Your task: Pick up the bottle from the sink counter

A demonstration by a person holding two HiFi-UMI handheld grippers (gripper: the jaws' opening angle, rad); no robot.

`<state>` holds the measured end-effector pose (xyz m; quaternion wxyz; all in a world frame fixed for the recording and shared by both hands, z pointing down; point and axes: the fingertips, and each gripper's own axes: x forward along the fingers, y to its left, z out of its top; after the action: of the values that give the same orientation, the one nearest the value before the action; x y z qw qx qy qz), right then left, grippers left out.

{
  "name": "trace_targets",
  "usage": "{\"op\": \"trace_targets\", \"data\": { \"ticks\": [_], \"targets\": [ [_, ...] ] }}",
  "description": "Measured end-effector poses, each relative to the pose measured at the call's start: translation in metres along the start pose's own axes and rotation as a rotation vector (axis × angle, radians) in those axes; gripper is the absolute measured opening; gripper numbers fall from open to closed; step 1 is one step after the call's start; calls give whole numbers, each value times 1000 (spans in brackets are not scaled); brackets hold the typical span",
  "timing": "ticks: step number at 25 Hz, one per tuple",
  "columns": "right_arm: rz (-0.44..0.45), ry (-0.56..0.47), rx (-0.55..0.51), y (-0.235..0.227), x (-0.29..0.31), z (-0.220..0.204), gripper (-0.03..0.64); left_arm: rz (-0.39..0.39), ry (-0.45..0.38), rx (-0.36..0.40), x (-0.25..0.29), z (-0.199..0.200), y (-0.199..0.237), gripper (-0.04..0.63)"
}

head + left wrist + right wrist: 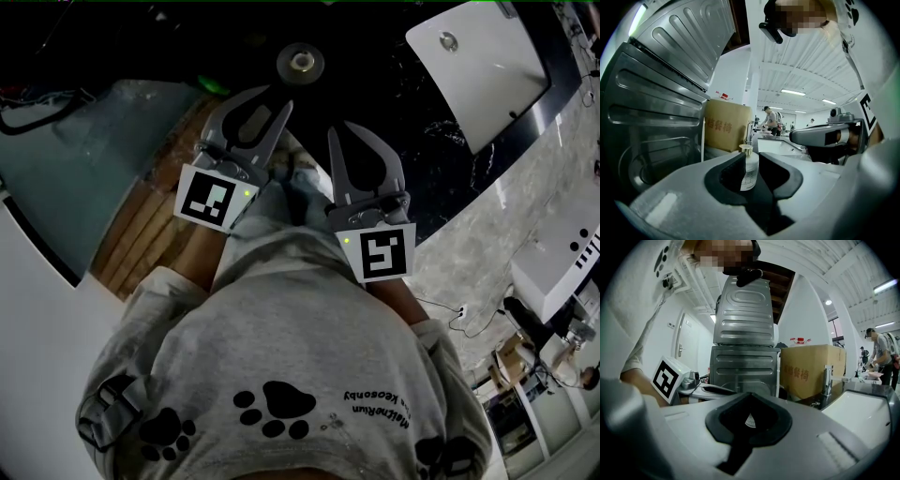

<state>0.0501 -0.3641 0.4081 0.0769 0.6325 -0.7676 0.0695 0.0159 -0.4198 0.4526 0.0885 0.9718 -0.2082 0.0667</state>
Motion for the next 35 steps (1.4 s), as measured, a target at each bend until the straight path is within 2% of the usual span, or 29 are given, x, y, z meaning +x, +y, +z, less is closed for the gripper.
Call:
{"op": "trace_targets", "data": {
  "ticks": [9,10,15,25,35],
  "targets": [
    [-13,21,13,-7,9,-7,0,-3,66,5,19,-19,13,236],
    [-15,22,14,-8,10,-7,0,-2,72,10,21,-21,15,267],
    [-30,32,20,-13,12,-10,0,-14,124,53,32,-30,19,331],
    [-44,44,33,-21,17,-15,0,-57,239,115,54,-44,16,353],
    [-54,55,43,-25,20,-16,0,-75,274,151,74,-46,16,353]
  ]
}}
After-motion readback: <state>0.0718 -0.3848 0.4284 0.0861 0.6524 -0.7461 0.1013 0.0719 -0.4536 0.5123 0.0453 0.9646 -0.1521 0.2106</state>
